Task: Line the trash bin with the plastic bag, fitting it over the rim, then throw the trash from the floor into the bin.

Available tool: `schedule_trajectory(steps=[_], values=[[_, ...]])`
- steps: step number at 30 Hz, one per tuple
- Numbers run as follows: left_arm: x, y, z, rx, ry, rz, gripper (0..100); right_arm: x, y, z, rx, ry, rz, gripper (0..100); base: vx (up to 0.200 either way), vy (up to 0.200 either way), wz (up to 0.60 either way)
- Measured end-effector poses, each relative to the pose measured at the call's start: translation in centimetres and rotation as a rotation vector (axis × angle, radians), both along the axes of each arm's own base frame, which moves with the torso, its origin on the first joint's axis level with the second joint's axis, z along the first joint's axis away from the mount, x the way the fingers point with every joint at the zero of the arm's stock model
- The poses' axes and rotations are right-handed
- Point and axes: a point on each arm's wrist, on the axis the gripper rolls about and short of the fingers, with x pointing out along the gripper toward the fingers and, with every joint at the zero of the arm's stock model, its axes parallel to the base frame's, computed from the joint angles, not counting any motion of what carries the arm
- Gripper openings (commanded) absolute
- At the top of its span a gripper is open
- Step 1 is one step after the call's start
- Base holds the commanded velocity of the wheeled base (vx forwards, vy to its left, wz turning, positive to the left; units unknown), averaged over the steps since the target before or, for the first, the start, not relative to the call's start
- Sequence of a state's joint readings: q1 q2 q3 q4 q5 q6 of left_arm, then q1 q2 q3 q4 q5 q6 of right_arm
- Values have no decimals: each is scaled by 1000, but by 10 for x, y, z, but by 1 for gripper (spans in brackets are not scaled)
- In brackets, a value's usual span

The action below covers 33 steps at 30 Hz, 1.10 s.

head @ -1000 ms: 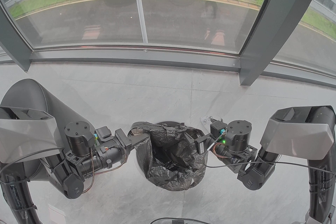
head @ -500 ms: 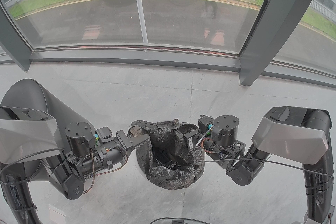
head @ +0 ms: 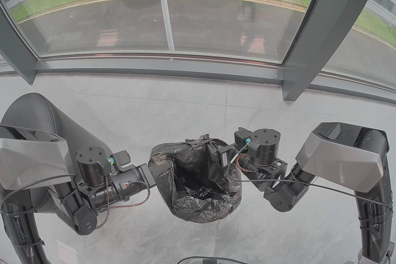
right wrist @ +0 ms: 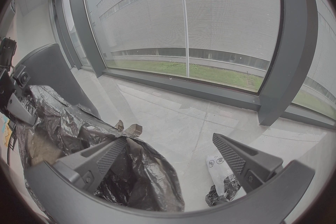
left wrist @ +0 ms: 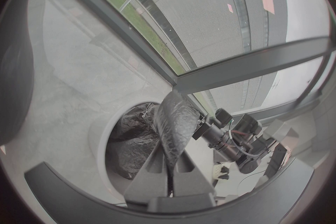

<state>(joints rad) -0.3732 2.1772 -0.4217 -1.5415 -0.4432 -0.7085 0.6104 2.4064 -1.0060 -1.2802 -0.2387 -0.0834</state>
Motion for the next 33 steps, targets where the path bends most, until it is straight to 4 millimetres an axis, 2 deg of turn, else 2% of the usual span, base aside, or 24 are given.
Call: schedule_trajectory(steps=[7,13,29,33], values=[[3,6,-7,174,-123,14,0,2,-1,1,4,-7,-6,100,0,0,0],[9,12,-13,350,-215,126,0,4,0,3,9,-15,-8,100,0,0,0],[28,9,-22,398,-266,164,0,7,-2,5,16,-23,-14,100,0,0,0],[34,11,-28,455,-299,158,0,7,-2,4,15,-23,-13,100,0,0,0]])
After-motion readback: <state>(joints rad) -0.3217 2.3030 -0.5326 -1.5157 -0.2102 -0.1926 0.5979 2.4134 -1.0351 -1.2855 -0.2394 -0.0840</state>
